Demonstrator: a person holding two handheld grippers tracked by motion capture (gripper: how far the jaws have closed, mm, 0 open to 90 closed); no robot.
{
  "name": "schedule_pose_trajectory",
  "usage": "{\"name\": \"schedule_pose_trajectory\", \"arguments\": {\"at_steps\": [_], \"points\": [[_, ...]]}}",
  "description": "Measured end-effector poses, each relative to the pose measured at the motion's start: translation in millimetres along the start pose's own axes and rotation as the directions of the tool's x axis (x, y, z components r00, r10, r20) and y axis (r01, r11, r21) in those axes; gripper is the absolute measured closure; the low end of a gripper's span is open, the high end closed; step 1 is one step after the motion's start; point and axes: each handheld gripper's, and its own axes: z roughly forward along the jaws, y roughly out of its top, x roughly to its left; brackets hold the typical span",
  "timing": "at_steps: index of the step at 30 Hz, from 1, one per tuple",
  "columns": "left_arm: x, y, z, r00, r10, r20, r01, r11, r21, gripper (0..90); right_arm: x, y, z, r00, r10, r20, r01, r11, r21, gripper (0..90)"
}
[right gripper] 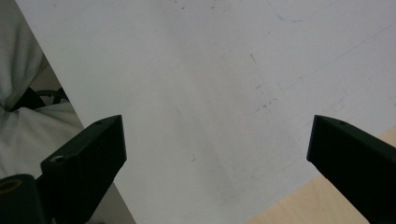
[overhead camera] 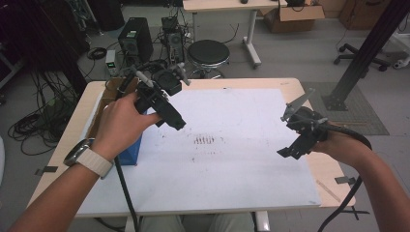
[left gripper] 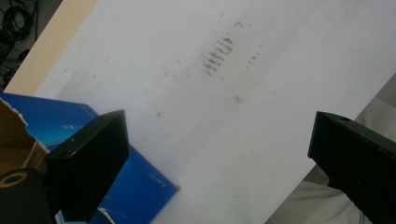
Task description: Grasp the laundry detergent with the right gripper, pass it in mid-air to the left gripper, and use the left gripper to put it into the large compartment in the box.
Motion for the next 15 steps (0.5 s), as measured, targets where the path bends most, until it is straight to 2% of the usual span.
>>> {"name": "schedule_pose_trajectory", "arguments": {"at_steps": [5, 10, 13, 15], "points": [[-8.5, 4.8, 8.0, 0.9974, 0.062, 0.036, -0.062, 0.9981, -0.001, 6.0, -1.3, 4.9, 2.1, 1.0000, -0.004, -0.003, 0.004, 1.000, 0.002, 4.3], [-16.6, 8.0, 15.2, 0.9881, 0.136, 0.072, -0.136, 0.9907, 0.000, 6.0, -4.8, 8.0, 4.7, 1.0000, 0.001, -0.005, -0.001, 1.000, 0.007, 4.3], [-19.2, 9.7, 19.8, 0.9829, 0.164, 0.084, -0.165, 0.9863, 0.008, 6.0, -5.7, 10.1, 6.0, 1.0000, 0.001, -0.005, -0.001, 1.000, 0.008, 4.3], [-20.3, 11.0, 23.6, 0.9812, 0.168, 0.095, -0.170, 0.9854, 0.012, 6.0, -6.7, 12.1, 6.9, 1.0000, -0.003, -0.004, 0.003, 1.000, 0.009, 4.4]]}}
